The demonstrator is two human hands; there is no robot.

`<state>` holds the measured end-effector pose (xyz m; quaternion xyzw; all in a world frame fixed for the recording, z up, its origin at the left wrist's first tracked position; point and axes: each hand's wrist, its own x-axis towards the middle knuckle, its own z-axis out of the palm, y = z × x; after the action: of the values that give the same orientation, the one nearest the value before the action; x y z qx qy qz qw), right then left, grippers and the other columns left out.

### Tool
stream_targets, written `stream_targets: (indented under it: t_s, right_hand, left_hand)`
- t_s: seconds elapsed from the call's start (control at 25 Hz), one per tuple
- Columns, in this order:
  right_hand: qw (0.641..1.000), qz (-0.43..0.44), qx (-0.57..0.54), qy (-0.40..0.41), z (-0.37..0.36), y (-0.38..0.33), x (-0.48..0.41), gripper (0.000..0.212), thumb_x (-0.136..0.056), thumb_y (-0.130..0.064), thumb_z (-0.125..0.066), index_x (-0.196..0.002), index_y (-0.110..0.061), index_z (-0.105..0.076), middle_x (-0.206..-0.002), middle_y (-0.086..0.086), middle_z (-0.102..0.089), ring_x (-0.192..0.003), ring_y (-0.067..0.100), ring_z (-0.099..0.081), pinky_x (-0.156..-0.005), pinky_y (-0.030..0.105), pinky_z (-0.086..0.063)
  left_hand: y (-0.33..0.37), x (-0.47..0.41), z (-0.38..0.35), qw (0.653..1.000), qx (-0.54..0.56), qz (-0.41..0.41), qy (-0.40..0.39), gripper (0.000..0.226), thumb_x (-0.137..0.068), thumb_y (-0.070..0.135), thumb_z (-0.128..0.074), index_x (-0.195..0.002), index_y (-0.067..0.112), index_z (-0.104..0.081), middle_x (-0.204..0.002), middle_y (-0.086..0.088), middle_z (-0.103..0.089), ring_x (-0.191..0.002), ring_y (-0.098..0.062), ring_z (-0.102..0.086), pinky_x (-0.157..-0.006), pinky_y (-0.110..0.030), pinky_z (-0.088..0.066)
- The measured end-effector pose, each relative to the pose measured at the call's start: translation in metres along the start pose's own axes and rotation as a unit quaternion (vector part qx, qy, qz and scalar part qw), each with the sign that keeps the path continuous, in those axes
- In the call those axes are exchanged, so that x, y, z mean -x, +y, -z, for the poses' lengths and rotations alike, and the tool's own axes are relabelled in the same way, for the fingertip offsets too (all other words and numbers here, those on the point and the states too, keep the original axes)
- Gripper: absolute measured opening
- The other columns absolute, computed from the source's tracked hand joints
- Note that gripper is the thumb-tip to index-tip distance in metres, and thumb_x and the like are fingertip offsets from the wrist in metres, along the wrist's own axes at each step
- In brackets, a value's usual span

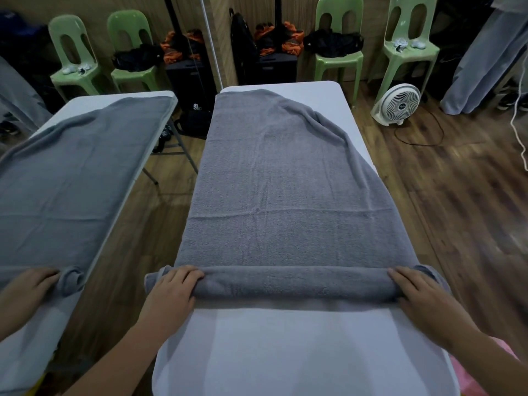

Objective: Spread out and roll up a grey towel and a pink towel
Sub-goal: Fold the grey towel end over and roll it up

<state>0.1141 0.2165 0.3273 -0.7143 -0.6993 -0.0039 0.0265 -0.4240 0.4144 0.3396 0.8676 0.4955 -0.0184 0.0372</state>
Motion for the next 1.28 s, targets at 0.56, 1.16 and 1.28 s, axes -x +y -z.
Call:
stream_targets:
  t_s: [0.56,1.16,1.28]
  right_hand:
    - [0.964,-0.164,-0.180,-0.107,0.039,0.015,-0.037,0.025,-0.075,-0.023,-0.068,-0.096,-0.036,-0.065,-0.089,-0.015,-0.063,-0.084,0.014,-0.060,-0.070,0.032,-0.045]
    - [0.974,-0.122,-0.136,-0.133,0.046,0.012,-0.047,0.015,-0.074,-0.049,-0.060,-0.070,-0.035,-0.057,-0.067,-0.010,-0.060,-0.076,0.012,-0.052,-0.061,0.025,-0.036]
    - [0.958,-0.167,-0.164,-0.164,0.048,0.023,-0.050,0.040,-0.075,-0.057,-0.058,-0.063,-0.018,-0.056,-0.058,0.000,-0.060,-0.061,0.011,-0.057,-0.058,0.034,-0.045]
  left_hand:
    - [-0.011,-0.016,0.036,0.992,0.070,0.080,-0.061,0.011,-0.097,0.034,-0.050,-0.107,0.039,-0.051,-0.094,0.012,-0.066,-0.077,-0.007,-0.060,-0.070,-0.031,-0.051]
    - [0.017,-0.025,0.021,1.000,-0.026,-0.009,0.014,0.034,-0.085,0.040,-0.041,-0.107,0.031,-0.065,-0.102,0.010,-0.069,-0.098,-0.017,-0.059,-0.090,-0.042,-0.047]
    - [0.016,-0.017,0.026,1.000,0.001,-0.019,-0.013,0.020,-0.086,0.042,-0.034,-0.088,0.038,-0.054,-0.086,0.014,-0.063,-0.083,-0.012,-0.050,-0.091,-0.044,-0.045]
